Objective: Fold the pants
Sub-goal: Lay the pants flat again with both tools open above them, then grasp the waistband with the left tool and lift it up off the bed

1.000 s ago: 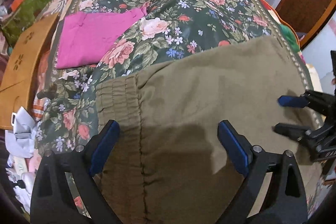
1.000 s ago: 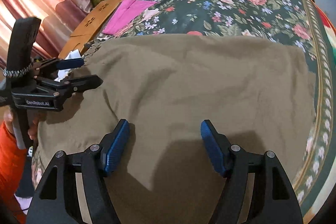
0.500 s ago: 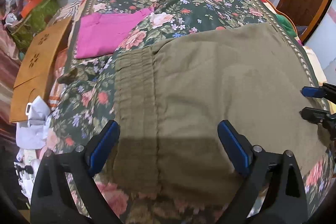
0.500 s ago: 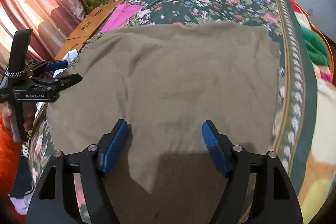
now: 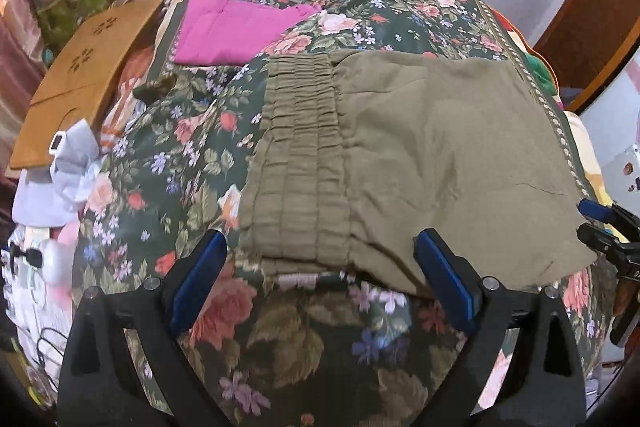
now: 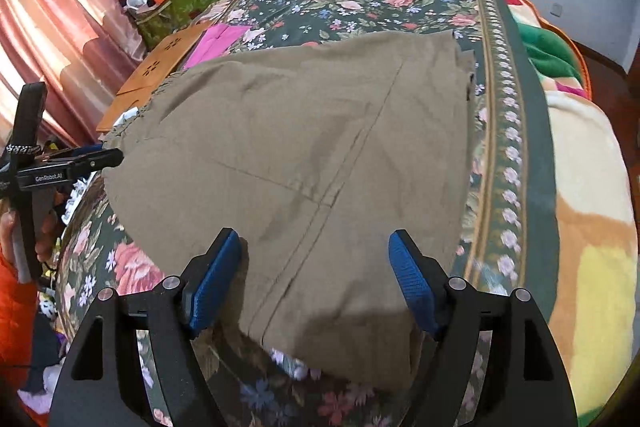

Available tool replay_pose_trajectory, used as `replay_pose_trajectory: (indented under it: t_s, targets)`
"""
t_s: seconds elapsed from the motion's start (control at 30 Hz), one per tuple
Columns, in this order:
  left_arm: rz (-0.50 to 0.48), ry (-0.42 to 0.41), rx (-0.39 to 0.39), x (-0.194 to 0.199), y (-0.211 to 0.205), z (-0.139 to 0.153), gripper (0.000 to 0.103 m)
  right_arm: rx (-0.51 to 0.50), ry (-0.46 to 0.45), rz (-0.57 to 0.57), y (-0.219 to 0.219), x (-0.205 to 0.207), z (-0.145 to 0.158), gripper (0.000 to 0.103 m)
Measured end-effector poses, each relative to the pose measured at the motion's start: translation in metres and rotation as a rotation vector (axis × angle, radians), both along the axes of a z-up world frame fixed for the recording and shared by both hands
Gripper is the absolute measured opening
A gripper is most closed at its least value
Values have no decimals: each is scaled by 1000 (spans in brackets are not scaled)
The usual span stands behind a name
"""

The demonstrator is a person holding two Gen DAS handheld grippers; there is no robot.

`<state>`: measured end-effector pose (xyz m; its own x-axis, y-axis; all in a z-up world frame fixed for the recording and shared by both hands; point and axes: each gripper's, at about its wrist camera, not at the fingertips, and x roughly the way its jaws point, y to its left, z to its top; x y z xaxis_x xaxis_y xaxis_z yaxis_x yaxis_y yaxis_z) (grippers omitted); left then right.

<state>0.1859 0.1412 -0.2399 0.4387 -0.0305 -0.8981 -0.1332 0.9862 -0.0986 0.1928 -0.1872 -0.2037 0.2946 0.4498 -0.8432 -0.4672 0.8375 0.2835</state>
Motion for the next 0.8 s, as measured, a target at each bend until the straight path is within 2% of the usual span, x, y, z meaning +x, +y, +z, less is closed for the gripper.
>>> replay_pose_trajectory:
  t_s: [0.17,0.27,0.4,0.53,0.67,0.8]
  targets:
    - [12,-1,24,-9,-1,9,96,-22,-8,3,2,1,5,74]
    - [44,-2,0,-14,3,21,96,-41,-48,27,8,-1,14,74]
    - [121,-42,-99,-20,13,36,98,13,-114,50,22,2,36,74]
    - [162,-35,-212,-21,21,33,98,35,-187,79,44,5,48,74]
    - [176,25,-296,-19,22,13,98,5,-215,129,69,7,38,74]
    - [176,73,-374,-19,18,-5,98,-54,-176,171,84,7,11,74]
